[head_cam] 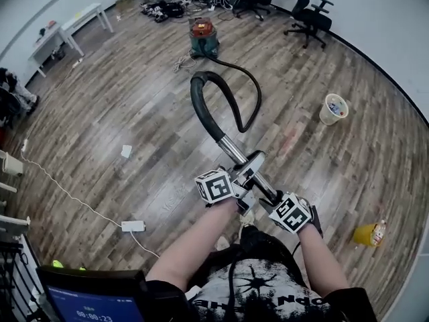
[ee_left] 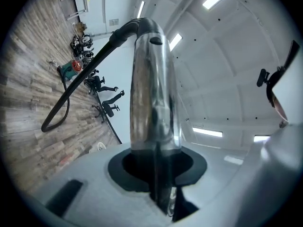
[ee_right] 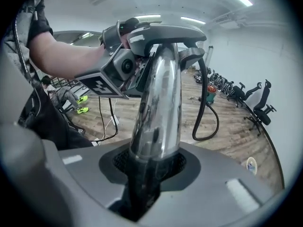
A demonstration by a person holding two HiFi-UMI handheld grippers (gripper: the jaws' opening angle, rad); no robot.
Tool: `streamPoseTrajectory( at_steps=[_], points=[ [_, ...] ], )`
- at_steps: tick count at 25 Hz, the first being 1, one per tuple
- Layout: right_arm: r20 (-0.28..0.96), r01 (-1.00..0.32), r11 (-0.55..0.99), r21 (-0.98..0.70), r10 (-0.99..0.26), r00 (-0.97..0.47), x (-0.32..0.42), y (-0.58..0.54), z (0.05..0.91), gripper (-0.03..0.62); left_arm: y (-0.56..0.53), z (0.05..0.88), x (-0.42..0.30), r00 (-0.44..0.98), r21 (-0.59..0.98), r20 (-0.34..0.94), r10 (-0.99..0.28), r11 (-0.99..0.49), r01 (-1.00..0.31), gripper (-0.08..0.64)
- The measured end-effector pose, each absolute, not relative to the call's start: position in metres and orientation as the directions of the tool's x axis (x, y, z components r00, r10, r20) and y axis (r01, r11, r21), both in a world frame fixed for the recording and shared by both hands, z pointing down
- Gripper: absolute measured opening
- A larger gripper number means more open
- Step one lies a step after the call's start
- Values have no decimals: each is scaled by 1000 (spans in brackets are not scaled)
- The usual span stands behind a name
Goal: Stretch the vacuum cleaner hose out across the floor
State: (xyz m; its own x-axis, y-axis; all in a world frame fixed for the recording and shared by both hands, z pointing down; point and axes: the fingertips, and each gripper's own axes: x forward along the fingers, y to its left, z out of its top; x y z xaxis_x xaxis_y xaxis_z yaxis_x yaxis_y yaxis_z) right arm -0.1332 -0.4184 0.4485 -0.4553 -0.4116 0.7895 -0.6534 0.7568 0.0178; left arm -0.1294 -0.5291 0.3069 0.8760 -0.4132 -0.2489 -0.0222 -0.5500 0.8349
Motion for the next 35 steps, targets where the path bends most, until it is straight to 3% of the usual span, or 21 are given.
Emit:
streamPoseTrajectory(
  at_steps=[12,25,35],
  points=[
    [791,-709,705,-13,-427,-438,-77,-333,454,110,-444,314,-62,919,841,-212,-333,-541,-2,94],
    [783,-644,765,-10,-394,-481,54,-247,455,98,-357,317,54,863,841,-214,-457,-535,-74,92],
    [771,-605,796,-17,-375,-515,92,-196,460,98,-304,319,91,856,831,-194,-480,-544,-117,92]
  ],
)
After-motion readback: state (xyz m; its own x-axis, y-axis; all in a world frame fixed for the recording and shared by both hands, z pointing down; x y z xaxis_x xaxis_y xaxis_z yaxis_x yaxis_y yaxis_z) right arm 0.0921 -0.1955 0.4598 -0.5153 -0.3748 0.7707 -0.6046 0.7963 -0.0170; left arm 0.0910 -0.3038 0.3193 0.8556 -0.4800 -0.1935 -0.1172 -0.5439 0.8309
